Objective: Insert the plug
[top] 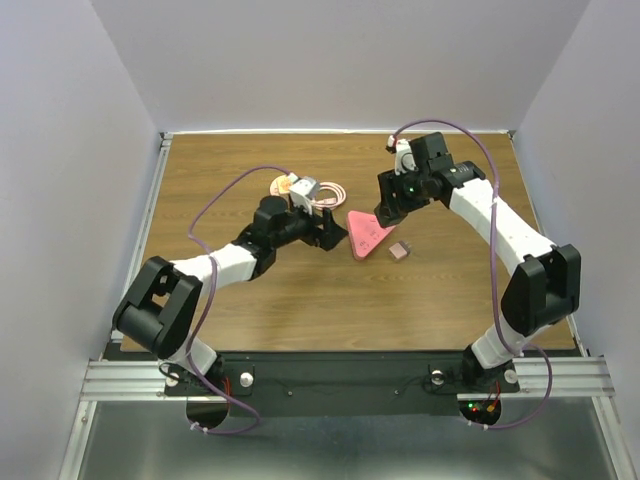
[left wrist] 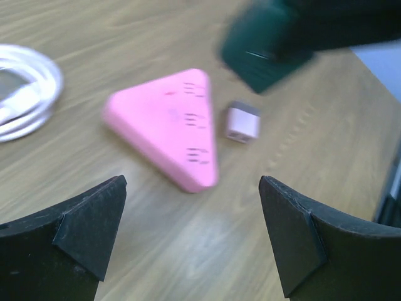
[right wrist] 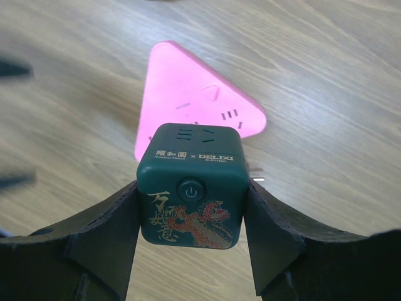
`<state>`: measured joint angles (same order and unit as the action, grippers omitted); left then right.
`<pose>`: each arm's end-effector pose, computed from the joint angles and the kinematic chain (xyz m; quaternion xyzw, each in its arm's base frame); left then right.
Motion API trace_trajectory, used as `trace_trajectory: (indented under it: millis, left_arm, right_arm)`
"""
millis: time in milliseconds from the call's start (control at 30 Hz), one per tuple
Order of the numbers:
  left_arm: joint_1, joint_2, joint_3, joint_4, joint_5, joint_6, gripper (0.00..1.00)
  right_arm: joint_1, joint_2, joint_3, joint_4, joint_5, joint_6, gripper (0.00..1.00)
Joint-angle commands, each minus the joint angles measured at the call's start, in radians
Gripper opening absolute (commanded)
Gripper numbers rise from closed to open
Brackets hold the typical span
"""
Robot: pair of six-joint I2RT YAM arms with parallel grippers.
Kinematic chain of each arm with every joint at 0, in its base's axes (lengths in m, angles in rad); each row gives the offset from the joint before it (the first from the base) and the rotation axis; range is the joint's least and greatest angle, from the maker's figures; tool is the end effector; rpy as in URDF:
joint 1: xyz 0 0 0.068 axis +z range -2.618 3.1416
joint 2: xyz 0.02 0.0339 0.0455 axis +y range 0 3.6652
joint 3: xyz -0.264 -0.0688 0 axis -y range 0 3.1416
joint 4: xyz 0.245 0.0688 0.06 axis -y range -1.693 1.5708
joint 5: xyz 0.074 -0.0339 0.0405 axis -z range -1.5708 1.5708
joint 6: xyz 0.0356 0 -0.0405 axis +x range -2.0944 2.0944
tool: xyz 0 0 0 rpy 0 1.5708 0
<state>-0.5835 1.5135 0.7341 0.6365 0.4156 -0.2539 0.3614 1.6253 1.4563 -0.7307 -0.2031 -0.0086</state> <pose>0.2648 -0.1921 0.2324 0.2546 0.7073 -0.4030 0.5220 0.3283 0.1318 0.3098 -0.2056 0.9172 0.1517 0.3057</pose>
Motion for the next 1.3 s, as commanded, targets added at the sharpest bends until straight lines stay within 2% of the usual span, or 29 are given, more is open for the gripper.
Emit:
trace_trajectory:
  millis: [0,267,733,1267]
  left_arm:
    - [0.071,0.005,0.069,-0.021,0.018,-0.099,0.99]
    - [0.077,0.184,0.200,-0.029,0.107,-0.194,0.98]
    - [0.042,0.352,0.321,-0.050,0.103,-0.226,0.98]
    - [0.024,0.468,0.409,-0.084,0.112,-0.262,0.81]
  right_arm:
    - [0.014,-0.042,-0.020,0.072,-0.143,-0.112,0.00]
    - [0.059,-0.035,-0.093,0.132,-0.187,-0.143,0.00]
    - [0.111,0.030,-0.142,0.198,-0.110,-0.146,0.00]
    - [0.116,0.038,-0.186,0.217,-0.065,-0.137,0.00]
